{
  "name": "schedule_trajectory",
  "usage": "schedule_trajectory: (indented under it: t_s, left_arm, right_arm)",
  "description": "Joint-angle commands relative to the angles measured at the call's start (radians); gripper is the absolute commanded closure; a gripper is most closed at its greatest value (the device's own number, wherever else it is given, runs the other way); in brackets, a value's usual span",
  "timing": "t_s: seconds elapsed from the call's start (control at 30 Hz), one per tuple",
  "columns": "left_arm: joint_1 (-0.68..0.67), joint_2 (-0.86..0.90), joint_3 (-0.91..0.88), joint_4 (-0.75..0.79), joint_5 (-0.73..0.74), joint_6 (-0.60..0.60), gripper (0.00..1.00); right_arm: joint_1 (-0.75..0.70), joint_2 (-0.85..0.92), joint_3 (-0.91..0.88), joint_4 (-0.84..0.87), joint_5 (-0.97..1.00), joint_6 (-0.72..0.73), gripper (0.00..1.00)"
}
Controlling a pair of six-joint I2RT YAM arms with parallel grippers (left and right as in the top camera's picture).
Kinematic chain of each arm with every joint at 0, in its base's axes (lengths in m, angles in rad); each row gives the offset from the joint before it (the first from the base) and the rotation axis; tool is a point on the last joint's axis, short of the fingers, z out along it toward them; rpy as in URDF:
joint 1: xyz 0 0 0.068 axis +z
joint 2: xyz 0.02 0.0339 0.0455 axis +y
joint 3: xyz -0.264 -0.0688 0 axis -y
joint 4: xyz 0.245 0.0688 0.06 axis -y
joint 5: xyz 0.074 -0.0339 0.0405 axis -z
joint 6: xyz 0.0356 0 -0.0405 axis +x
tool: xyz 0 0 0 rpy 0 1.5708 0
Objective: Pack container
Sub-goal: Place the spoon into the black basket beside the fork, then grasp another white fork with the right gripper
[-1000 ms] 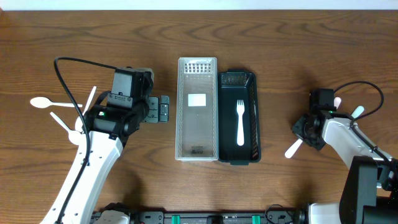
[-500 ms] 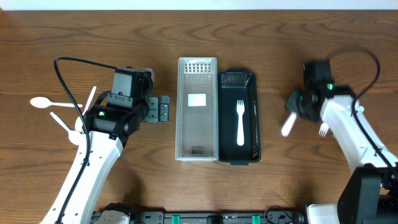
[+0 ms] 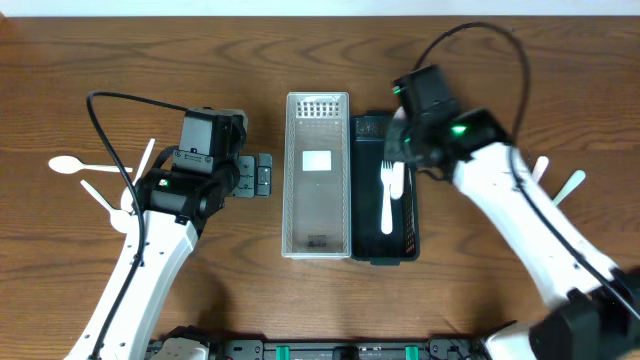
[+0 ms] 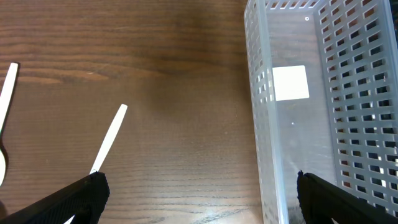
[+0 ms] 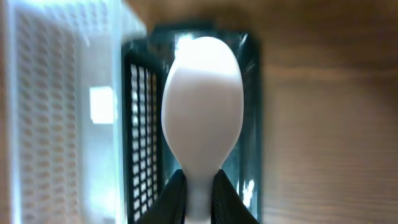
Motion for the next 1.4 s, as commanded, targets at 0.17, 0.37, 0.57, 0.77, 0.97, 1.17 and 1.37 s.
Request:
schedule_trajectory:
  t_s: [0.17, 0.37, 0.57, 0.77, 0.97, 1.17, 1.37]
  left_arm:
    - [0.002, -0.004, 0.016, -0.003, -0.008, -0.006, 0.01]
    - [0.002, -0.004, 0.016, -0.003, -0.008, -0.006, 0.01]
    - [0.002, -0.004, 0.016, -0.003, -0.008, -0.005, 0.01]
    - [0.002, -0.004, 0.016, -0.003, -0.008, -0.005, 0.01]
    - [0.002, -0.004, 0.016, -0.003, -0.008, -0.005, 0.01]
    - [0.002, -0.004, 0.016, -0.003, -0.008, -0.005, 0.01]
    - [0.002, -0.004, 0.016, -0.003, -0.008, -0.006, 0.01]
  right_arm:
    - [0.054, 0.210, -0.050, 0.003, 0.007, -0.015, 0.75]
    - [0.052, 0.238, -0.047, 0.016, 0.006, -0.038, 0.63]
    - [-0.008, 0.139, 0.092, -0.048, 0.037, -0.068, 0.59]
    - [-0.198, -0.011, 0.219, -0.092, 0.176, -0.071, 0.50]
    - [-0.499, -0.023, 0.205, -0.165, 0.163, -0.082, 0.41]
    - [-0.713, 0.046, 0.078, -0.143, 0.106, -0.135, 0.42]
    - [-0.797, 0.167, -0.052, -0.066, 0.047, -0.182, 0.42]
